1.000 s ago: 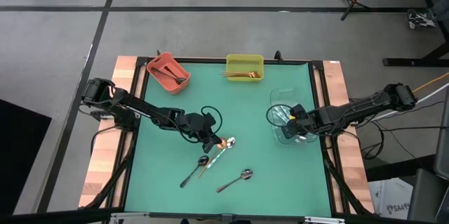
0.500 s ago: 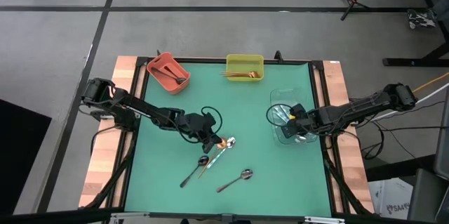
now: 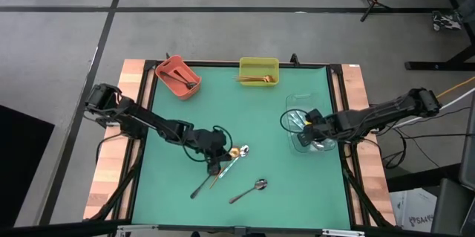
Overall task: Sort silverware by color (type)
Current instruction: Put the black spoon into the orange bin
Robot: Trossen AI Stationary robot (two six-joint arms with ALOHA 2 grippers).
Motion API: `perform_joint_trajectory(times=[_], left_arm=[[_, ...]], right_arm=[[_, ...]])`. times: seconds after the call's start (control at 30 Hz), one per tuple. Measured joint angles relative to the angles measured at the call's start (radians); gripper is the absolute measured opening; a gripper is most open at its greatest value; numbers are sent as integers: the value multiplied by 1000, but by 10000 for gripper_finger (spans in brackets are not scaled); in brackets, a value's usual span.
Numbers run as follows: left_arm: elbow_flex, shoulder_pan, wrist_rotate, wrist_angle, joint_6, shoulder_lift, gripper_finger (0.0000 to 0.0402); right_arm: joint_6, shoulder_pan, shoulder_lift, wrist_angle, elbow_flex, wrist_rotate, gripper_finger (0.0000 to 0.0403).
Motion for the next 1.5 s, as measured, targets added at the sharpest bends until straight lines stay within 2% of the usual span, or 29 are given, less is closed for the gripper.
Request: perform_joint_trajectory(times=[0.23,0.63,0.9,1.23,1.5], left_arm=[[0,-65,6,-75,-16,0,45],[0,-220,31,-296,-168,0,45],[0,-324,-112,-378,-248,0,45],[0,-353,-150,-376,-301,0,46],[0,-352,-200,-374,-422,12,92]], right_arm=[[-85,0,0,-44,126,3,88],[-213,0,0,-33,282,52,88],[-258,0,0,4,299,105,88],[-287,0,0,25,299,105,88],[-287,0,0,25,299,105,88]])
